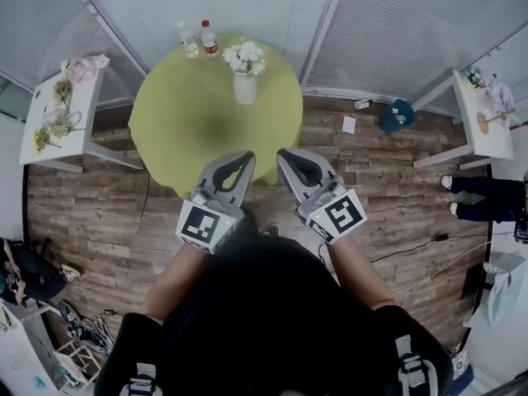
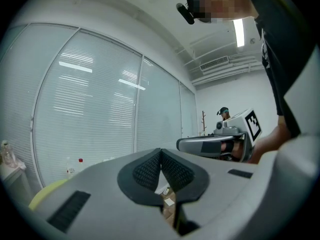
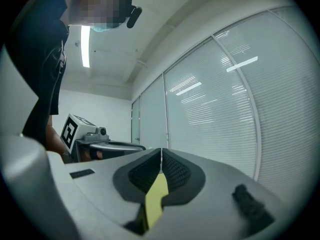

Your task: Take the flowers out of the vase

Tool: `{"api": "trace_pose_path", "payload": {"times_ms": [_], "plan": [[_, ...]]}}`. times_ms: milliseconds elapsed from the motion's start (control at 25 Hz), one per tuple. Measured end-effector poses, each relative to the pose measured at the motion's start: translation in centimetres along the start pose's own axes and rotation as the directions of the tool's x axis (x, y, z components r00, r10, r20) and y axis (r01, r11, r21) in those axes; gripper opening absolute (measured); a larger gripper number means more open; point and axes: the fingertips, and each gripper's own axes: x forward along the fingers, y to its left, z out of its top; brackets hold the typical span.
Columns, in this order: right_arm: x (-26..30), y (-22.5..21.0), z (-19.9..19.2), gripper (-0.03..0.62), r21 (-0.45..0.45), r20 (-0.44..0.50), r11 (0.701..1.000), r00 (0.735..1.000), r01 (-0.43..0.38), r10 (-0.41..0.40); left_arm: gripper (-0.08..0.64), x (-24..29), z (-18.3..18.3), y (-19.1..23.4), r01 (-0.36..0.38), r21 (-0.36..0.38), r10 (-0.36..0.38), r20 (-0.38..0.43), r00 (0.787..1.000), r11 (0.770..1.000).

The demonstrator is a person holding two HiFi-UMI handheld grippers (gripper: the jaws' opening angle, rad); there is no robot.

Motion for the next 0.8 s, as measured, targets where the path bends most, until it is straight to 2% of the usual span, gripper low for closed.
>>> {"api": "trace_pose_path", "payload": {"times_ms": [240, 800], "plan": [[3.2, -2.7, -0.6, 0.02, -0.002, -0.033, 0.999, 0.999, 0.044, -0.044, 0.014, 2.9, 0.5, 3.5, 0.034, -0.007, -0.034, 0.027, 0.999, 0.999], [13.8, -8.1, -2.2, 0.02, 0.006, -0.096, 0.99, 0.986, 0.137, -0.136, 0.014, 7.5, 0.1, 15.0, 0.095, 0.005, -0.095, 0.035, 0.995, 0.995]]}}
